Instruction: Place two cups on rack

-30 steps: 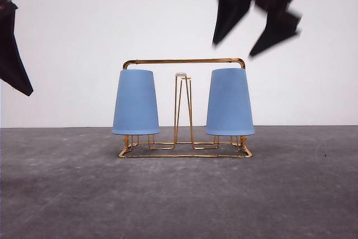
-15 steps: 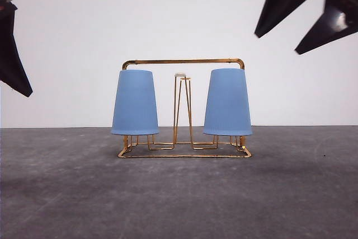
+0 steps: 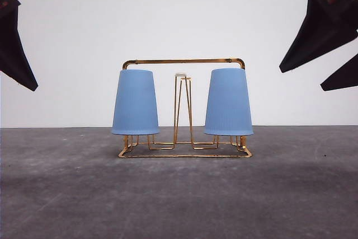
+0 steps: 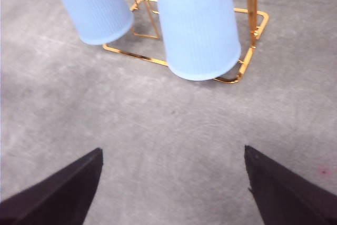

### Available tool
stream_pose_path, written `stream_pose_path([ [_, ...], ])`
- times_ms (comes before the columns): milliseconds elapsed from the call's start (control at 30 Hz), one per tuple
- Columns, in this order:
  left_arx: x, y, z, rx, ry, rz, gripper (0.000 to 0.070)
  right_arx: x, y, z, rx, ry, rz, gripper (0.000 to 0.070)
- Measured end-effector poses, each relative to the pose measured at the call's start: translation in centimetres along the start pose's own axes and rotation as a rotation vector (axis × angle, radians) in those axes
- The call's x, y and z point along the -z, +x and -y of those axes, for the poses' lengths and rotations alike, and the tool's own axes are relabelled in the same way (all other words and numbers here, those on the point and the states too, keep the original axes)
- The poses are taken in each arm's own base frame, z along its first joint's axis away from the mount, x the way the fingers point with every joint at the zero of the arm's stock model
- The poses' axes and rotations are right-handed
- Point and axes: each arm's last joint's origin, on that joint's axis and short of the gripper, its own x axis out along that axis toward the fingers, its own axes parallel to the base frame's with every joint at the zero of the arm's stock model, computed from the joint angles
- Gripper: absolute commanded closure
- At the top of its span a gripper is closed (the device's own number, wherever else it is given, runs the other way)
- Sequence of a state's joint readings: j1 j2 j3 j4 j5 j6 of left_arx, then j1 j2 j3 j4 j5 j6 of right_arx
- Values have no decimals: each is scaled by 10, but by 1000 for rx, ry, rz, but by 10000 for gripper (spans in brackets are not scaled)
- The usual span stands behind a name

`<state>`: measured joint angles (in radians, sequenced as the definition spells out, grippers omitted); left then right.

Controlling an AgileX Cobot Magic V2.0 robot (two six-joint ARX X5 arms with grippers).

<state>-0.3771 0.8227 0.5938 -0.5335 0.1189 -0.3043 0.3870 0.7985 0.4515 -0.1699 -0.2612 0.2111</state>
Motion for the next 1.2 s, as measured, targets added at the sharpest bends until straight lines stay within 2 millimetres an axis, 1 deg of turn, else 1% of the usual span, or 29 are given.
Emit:
stream_pose_path([
  [33, 0, 0, 0, 10, 1, -2, 700, 0, 0, 0, 1, 5, 0, 700],
  [67, 0, 0, 1, 21, 0, -3, 700, 0, 0, 0, 5, 5, 1, 675],
  [100, -1, 0, 1, 28, 1, -1, 700, 0, 0, 0, 13, 5, 3, 669],
  [733, -2, 0, 2, 41, 4, 16, 700, 0, 0, 1, 25, 3, 8, 675],
  [800, -1, -2, 1, 38, 12, 25, 700, 0, 0, 1, 24, 3, 9, 675],
  [900, 4, -9, -3, 34, 56, 102, 700, 0, 0, 1, 25, 3, 9, 675],
  [1000, 20, -13, -13, 6, 120, 207, 700, 0, 0, 1, 25, 3, 9, 675],
  [1100, 35, -20, -25, -63, 173, 316, 700, 0, 0, 1, 25, 3, 9, 675],
  [1200, 41, -32, -35, -157, 179, 467, 700, 0, 0, 1, 25, 3, 9, 675],
])
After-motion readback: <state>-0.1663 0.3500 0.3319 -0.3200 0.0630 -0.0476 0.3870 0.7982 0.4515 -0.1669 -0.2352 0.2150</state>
